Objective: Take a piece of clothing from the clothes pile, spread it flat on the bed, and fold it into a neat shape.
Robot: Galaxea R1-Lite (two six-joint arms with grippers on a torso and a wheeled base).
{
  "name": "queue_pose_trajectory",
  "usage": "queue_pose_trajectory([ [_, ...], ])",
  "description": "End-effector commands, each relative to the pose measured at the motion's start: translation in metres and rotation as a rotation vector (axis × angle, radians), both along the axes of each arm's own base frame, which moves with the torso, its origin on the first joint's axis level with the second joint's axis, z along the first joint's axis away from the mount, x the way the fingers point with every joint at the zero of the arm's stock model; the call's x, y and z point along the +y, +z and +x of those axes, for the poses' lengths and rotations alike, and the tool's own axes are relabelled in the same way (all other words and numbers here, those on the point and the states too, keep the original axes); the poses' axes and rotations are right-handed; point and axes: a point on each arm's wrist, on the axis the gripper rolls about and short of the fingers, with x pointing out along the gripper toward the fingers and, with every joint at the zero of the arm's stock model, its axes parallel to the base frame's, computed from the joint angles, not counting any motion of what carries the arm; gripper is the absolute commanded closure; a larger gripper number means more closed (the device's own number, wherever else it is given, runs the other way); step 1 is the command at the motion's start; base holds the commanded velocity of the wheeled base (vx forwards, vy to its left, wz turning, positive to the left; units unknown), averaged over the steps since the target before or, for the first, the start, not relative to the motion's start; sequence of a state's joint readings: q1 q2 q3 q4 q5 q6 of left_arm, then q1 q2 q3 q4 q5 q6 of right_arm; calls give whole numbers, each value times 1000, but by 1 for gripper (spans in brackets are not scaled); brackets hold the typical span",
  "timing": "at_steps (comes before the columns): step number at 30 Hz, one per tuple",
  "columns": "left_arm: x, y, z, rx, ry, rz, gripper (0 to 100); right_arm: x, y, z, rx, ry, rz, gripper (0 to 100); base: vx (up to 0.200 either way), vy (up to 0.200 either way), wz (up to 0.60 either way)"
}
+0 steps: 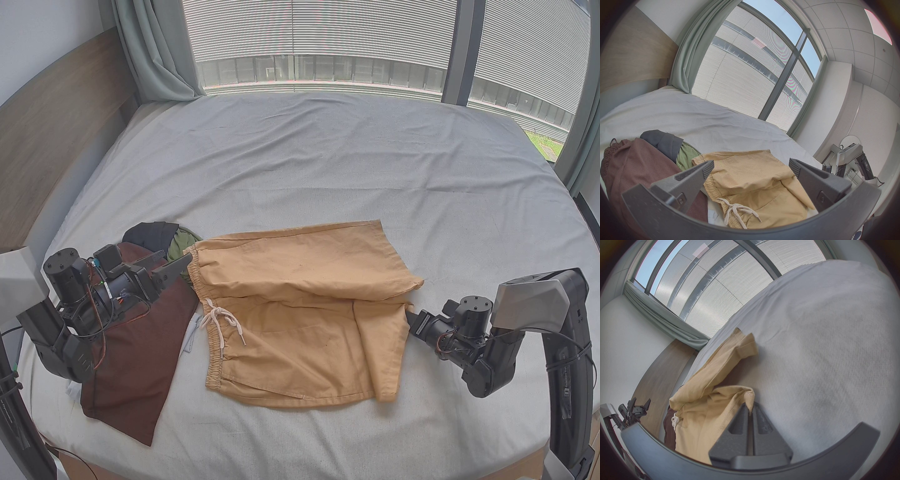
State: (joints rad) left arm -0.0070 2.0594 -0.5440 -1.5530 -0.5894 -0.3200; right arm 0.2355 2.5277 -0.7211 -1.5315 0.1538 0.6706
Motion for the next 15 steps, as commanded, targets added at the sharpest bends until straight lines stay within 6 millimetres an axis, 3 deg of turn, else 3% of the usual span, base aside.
queue_pose_trajectory([
  [1,-1,-1,0,3,-3,0,0,-9,-1,11,-27,-26,-4,100,0,0,0],
  [15,-6,-4,2,7,-17,0,0,-32,10,44,-113,-36,-42,100,0,0,0],
])
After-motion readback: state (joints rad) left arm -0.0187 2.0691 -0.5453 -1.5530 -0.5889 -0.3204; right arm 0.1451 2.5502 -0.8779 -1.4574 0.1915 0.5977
